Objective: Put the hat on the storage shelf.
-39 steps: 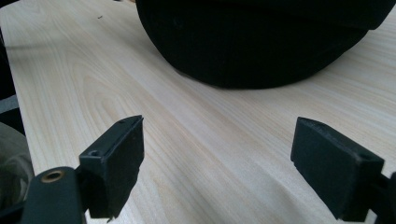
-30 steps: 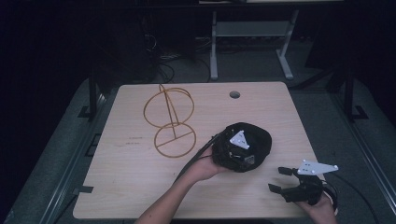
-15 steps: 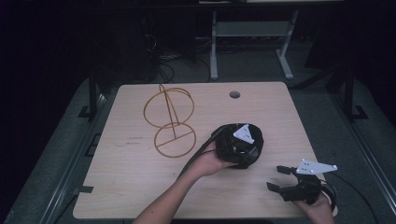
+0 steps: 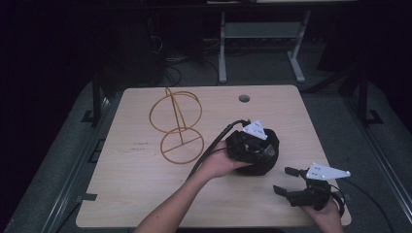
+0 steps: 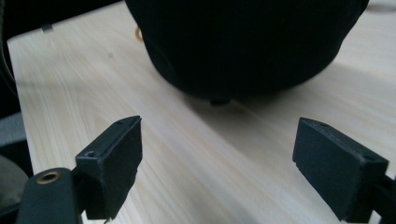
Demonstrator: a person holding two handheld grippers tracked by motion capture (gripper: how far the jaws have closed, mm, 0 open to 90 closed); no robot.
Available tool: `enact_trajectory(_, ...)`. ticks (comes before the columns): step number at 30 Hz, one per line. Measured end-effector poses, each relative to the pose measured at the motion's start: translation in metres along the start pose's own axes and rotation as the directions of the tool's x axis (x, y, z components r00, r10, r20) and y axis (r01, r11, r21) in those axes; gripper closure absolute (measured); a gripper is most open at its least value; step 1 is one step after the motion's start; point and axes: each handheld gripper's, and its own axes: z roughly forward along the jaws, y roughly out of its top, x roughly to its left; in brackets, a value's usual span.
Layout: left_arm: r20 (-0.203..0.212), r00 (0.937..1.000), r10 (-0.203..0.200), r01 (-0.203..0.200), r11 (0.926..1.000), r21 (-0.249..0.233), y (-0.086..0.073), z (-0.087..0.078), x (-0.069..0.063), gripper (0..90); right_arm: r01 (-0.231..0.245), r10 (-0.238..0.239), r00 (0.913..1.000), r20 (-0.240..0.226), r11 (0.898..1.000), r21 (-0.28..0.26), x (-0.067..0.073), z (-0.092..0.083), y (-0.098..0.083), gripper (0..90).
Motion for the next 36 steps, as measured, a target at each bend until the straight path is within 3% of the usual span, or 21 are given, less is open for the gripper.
enact_trajectory(6, 0.034, 0.9994, -0.008, 0.009, 0.9995, -0.032, 0.011, -0.001, -0.003, 79.9, -0.012, 0.012, 0.9999, -0.011, 0.998, -0.061, 0.003, -0.002, 0.006, 15.4)
enact_trajectory(9, 0.071, 0.9975, 0.004, -0.002, 0.9992, -0.041, 0.02, -0.002, -0.009, 79.9, -0.025, 0.024, 0.9997, -0.01, 0.994, -0.107, 0.002, -0.003, 0.009, 15.6)
enact_trajectory(14, 0.086, 0.9957, 0.035, -0.031, 0.9984, -0.048, 0.027, -0.001, -0.018, 80.2, -0.031, 0.032, 0.9995, 0.005, 0.99, -0.137, 0.0, -0.007, 0.01, 18.4)
enact_trajectory(19, 0.121, 0.9898, 0.075, -0.07, 0.9967, -0.04, 0.032, 0.003, -0.029, 80.7, -0.003, 0.005, 0.9999, 0.015, 0.987, -0.161, 0.0, -0.013, 0.008, 35.8)
enact_trajectory(23, 0.138, 0.987, 0.083, -0.077, 0.9961, -0.043, 0.033, 0.005, -0.032, 81.0, 0.002, 0.002, 0.9998, 0.022, 0.983, -0.185, -0.001, -0.017, 0.007, 42.9)
enact_trajectory(25, 0.148, 0.9842, 0.097, -0.093, 0.9951, -0.035, 0.034, 0.006, -0.034, 81.3, -0.001, 0.006, 0.9997, 0.023, 0.981, -0.192, -0.001, -0.018, 0.007, 50.8)
enact_trajectory(27, 0.15, 0.9837, 0.099, -0.095, 0.995, -0.032, 0.034, 0.006, -0.035, 81.3, 0.002, 0.003, 0.9997, 0.025, 0.981, -0.194, -0.002, -0.018, 0.007, 53.3)
enact_trajectory(28, 0.154, 0.983, 0.1, -0.095, 0.9948, -0.036, 0.034, 0.006, -0.036, 81.3, 0.008, -0.004, 0.9997, 0.023, 0.979, -0.203, -0.001, -0.02, 0.007, 61.9)
enact_trajectory(31, 0.154, 0.9826, 0.104, -0.097, 0.9939, -0.052, 0.033, 0.005, -0.037, 81.3, -0.002, 0.007, 0.9997, 0.022, 0.978, -0.211, -0.001, -0.022, 0.008, 68.1)
enact_trajectory(34, 0.152, 0.9844, 0.089, -0.081, 0.9951, -0.056, 0.03, 0.004, -0.033, 81.0, 0.005, -0.001, 0.9998, 0.02, 0.978, -0.208, 0.0, -0.025, 0.01, 78.8)
enact_trajectory(36, 0.154, 0.9849, 0.08, -0.071, 0.9956, -0.06, 0.028, 0.003, -0.032, 80.7, 0.006, -0.002, 0.9998, 0.019, 0.979, -0.205, 0.0, -0.026, 0.01, 80.6)
